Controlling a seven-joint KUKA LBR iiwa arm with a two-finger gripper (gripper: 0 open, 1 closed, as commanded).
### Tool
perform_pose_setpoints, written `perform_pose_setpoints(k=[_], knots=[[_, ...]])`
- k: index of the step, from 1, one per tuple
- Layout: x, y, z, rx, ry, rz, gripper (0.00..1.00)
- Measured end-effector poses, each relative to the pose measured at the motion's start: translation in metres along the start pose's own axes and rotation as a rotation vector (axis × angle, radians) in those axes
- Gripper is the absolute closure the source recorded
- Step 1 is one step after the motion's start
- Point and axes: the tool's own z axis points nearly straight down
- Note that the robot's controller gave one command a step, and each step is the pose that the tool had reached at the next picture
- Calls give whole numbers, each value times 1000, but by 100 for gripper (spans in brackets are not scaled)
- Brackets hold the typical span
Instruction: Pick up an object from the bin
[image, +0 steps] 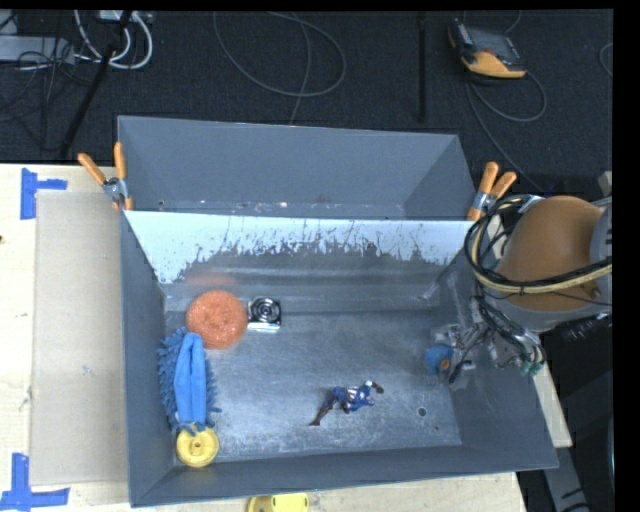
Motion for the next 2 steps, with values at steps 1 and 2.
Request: perform_pose_setpoints(k=[1, 2], knots=[[-1, 0, -21, 2, -4, -1, 100], [-2, 0, -34, 4, -10, -1, 100]])
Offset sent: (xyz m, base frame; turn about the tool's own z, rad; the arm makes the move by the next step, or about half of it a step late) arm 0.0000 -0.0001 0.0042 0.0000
